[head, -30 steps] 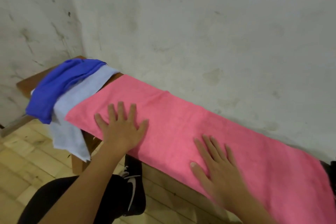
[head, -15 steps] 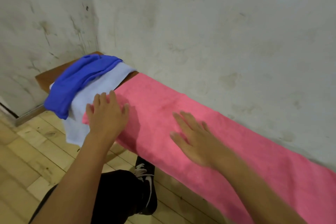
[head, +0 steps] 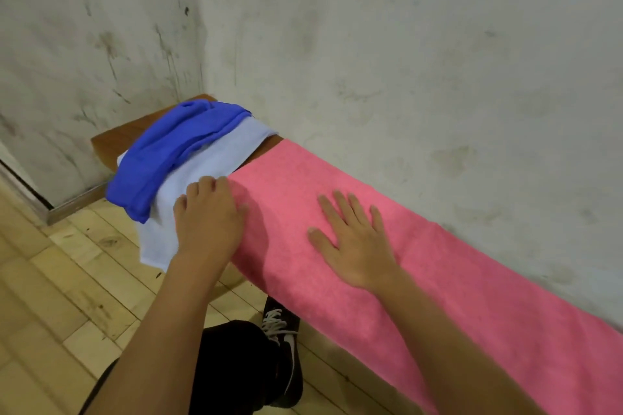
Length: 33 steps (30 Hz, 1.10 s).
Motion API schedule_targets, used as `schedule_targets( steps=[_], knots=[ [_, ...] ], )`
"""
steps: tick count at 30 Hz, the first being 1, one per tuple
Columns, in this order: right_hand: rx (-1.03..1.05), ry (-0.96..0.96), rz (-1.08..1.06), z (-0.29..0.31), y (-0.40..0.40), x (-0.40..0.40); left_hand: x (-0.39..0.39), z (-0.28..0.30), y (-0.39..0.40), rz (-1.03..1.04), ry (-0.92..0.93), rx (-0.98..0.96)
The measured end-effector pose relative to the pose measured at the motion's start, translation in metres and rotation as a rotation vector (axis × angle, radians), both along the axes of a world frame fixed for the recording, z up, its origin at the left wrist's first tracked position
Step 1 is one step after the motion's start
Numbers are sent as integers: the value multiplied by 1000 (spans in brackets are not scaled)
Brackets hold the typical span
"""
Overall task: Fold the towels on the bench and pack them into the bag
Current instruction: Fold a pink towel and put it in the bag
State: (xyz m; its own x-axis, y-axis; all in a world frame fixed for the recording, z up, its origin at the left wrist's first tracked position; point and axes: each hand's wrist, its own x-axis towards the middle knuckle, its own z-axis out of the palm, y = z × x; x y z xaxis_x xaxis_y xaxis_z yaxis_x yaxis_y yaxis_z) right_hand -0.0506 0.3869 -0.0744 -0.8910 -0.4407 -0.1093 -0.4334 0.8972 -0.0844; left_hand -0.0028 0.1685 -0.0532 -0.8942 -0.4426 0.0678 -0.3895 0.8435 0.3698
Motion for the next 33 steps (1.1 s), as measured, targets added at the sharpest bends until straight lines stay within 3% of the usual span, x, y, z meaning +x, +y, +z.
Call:
schedule_targets(
  steps=[6,9,15,18,20,26,29,33],
  knots=[
    [70,84,36,29,-12,-22,-5,-5,-18,185,-8,70],
    [105,117,101,48,-32,-37,-9,-7,-20,152,27,105],
    [-17,-57,189,39,-55,-50,-8,-12,-20,122,212,215],
    [1,-31,218,35,-62,-59,-5,-15,-20,156,280,391],
    [33,33,237,37,-68,-66,-7,-12,-21,153,309,381],
    [-7,168,230,48,-93,-84,-9,2,-22,-65,432,368],
    [31,73,171,48,-104,-85,-7,13,-15,-146,496,544],
    [-52,107,135,47,-104,-88,-3,17,-7,-275,497,751]
  ],
)
